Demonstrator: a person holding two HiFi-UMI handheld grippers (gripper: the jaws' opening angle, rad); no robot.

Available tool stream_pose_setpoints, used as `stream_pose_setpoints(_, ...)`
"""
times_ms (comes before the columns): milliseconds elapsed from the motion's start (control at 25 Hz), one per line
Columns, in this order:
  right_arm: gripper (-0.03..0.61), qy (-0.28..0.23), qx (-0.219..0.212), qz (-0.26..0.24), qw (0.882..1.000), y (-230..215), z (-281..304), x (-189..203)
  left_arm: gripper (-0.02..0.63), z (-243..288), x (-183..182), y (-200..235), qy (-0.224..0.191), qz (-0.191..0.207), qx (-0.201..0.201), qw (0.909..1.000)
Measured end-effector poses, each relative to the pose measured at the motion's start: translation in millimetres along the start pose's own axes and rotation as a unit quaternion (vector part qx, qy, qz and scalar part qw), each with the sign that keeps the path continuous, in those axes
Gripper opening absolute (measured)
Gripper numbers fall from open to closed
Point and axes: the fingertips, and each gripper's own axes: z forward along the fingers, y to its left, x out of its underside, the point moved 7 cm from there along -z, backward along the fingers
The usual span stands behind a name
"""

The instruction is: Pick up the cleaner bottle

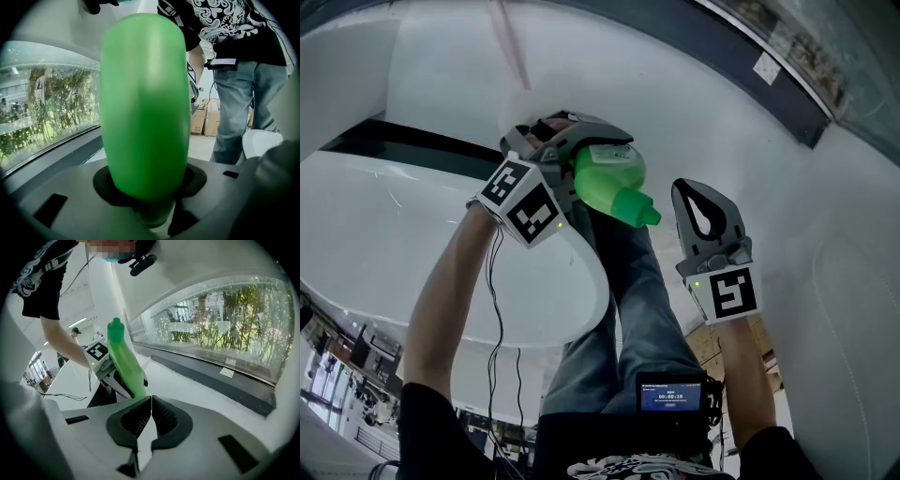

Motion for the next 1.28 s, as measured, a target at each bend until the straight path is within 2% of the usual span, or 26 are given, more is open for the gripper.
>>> stream_pose_setpoints(160, 0.026, -0.003, 0.001, -0.001, 1.000, 0, 0, -2, 0.203, 2, -3, 1, -0.008, -0.017, -0.011, 0.9998)
stream_pose_setpoints(360, 0.026, -0.002, 0.007, -0.002, 1.000, -5, -5, 0, 0.202, 0, -20, 12, -0.056, -0.066, -0.052, 0.9949)
stream_pose_setpoints(480, 0.026, 0.023, 0.000, -0.020, 1.000, -6, -12, 7, 0.202, -8, -32, 14, -0.074, -0.080, -0.070, 0.9916)
stream_pose_setpoints(1040, 0.026, -0.003, 0.012, -0.029, 1.000, 3, -27, -20, 0.204, -52, -87, 19, -0.103, -0.079, -0.124, 0.9839)
stream_pose_setpoints(1280, 0.026, -0.040, 0.025, -0.025, 0.999, 5, -47, -46, 0.202, -65, -114, 11, -0.113, -0.071, -0.137, 0.9816)
